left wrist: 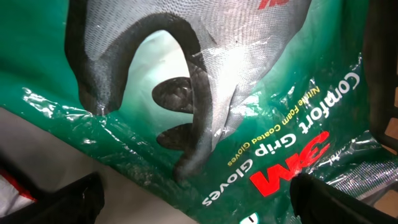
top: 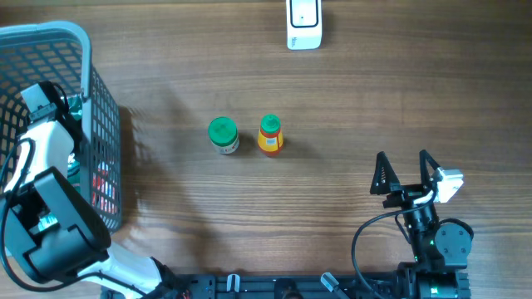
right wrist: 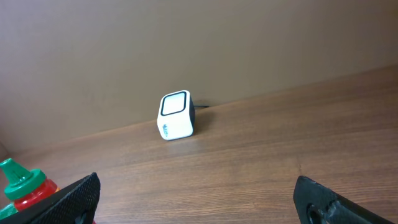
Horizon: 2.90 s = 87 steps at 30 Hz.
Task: Scan the item barcode
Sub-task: 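Reach the left gripper into the basket and grasp the green glove pack, then lift the glove pack out and lay it flat right of the bottle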
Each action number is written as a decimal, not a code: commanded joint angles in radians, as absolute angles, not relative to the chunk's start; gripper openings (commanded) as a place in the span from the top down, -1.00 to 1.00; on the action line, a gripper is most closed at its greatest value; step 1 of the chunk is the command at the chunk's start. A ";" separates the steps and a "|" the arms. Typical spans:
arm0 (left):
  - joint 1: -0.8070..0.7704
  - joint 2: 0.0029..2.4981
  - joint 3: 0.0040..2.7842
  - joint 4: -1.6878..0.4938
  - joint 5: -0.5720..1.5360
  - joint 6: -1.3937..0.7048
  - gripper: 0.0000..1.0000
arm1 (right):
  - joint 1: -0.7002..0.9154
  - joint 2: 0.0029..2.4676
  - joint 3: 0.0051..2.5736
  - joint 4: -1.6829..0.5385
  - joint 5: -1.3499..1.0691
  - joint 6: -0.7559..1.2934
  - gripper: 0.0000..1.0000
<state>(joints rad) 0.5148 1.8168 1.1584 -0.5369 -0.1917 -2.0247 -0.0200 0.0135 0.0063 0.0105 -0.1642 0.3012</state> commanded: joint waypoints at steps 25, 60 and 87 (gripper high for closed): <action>0.626 2.129 1.078 -0.696 -0.139 -1.857 0.92 | -0.012 0.007 0.005 0.013 -0.179 0.298 -1.00; 0.625 0.899 1.273 -0.720 0.164 -1.177 0.92 | -0.012 0.007 0.005 0.013 -0.179 0.298 -0.99; -0.554 1.148 1.296 -0.645 0.234 -0.379 0.92 | -0.012 0.007 0.005 0.013 -0.179 0.298 -0.99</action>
<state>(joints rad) -0.4484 1.0382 1.2800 -0.6842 0.2832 -0.4896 -0.0200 0.0135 0.0063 0.0105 -0.1642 0.3012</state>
